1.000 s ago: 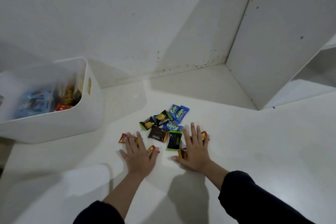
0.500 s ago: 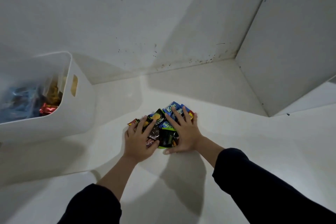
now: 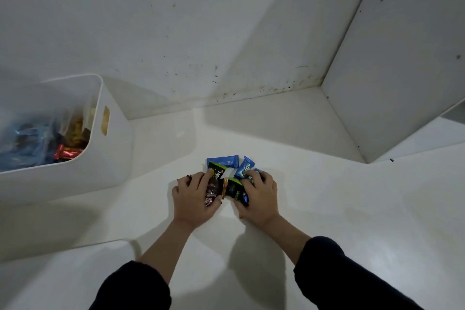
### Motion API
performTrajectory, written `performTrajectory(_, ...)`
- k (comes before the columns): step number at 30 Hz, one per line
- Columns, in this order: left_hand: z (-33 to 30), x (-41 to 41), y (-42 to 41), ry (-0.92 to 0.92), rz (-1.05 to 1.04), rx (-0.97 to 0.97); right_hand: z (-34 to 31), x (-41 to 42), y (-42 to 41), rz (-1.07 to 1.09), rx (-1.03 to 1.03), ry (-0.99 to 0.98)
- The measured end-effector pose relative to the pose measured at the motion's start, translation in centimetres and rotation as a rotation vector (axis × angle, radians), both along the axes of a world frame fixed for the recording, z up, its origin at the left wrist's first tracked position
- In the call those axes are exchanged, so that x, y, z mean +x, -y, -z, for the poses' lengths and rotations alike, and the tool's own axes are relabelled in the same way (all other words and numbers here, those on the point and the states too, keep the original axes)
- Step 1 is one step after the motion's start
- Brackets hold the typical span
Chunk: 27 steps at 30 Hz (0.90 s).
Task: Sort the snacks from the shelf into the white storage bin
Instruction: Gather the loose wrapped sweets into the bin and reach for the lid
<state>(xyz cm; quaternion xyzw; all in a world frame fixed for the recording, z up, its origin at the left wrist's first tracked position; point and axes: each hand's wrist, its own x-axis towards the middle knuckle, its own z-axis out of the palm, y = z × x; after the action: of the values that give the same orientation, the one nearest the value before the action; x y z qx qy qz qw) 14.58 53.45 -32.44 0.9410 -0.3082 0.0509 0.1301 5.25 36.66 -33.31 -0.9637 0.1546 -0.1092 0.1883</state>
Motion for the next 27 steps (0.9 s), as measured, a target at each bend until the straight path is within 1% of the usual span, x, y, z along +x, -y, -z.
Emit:
performTrajectory(3, -0.1, -0.1, -0.2, -0.028, -0.030, 0.012, -0.4, -1.0, -0.8, 0.050, 0.002, -0.033)
performTrajectory(6, -0.3, -0.8, -0.7, -0.096, -0.086, -0.029, -0.8, -1.9, -1.3, 0.044, -0.030, -0.098)
performTrajectory(8, -0.6, -1.4, -1.2, -0.180, -0.153, -0.089, -1.2, -2.4, -1.5, 0.044, -0.017, -0.149)
performTrajectory(10, -1.3, -2.1, -1.7, -0.310, -0.216, -0.154, -2.0, -2.7, -1.6, 0.066, 0.021, -0.178)
performTrajectory(13, -2.7, -2.9, -3.1, -0.396, -0.222, -0.324, -4.2, -3.1, -2.2, 0.076, 0.184, -0.252)
performTrajectory(16, -4.9, -3.2, -5.2, -0.424, -0.184, -0.471, -7.8, -2.8, -3.8, 0.128, 0.375, -0.172)
performTrajectory(19, -7.8, -2.6, -8.1, -0.376, -0.165, -0.564, -12.5, -1.3, -6.4, 0.171, 0.630, -0.066)
performTrajectory(22, -11.4, -1.2, -11.2, -0.322, -0.160, -0.646, -17.7, 1.3, -9.9, 0.111, 0.862, -0.010)
performTrajectory(25, -15.1, 0.8, -14.7, -0.266, -0.168, -0.741, -21.9, 4.4, -13.9, 0.061, 0.966, 0.045)
performTrajectory(27, -17.6, 2.4, -17.2, -0.231, -0.179, -0.813, -24.2, 6.8, -16.8, 0.007, 1.001, 0.033)
